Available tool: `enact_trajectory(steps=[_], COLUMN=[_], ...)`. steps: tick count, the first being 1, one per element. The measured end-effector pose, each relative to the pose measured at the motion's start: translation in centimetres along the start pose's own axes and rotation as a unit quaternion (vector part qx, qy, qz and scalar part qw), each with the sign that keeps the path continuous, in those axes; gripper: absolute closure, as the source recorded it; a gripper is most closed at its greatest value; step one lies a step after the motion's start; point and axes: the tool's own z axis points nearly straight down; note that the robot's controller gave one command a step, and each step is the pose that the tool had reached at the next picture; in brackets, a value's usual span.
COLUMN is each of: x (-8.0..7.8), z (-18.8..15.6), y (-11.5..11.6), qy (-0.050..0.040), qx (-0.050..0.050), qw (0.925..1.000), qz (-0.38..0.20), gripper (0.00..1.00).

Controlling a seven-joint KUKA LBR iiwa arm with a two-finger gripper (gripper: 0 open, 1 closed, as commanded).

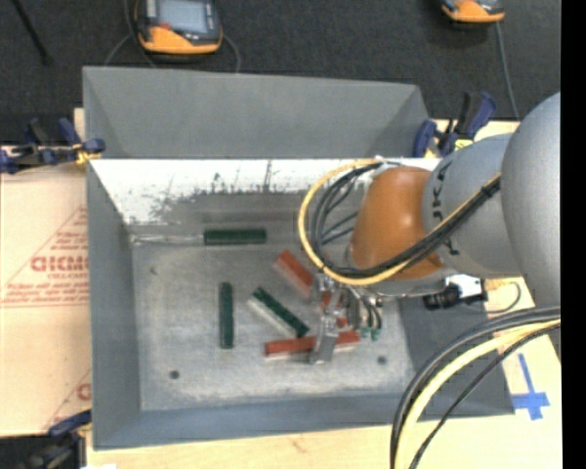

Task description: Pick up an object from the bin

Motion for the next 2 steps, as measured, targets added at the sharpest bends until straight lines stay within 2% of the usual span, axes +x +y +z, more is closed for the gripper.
enact_trajectory(steps=[1, 2], x=[4.62, 4.63], z=[0.01, 0.03], y=[-2.08, -2.06], qy=[0.0013, 0.0015], qx=[0.0, 0.0], qw=[0.9876, 0.9874], qz=[-0.157, -0.158], gripper=[0.0, 1.0])
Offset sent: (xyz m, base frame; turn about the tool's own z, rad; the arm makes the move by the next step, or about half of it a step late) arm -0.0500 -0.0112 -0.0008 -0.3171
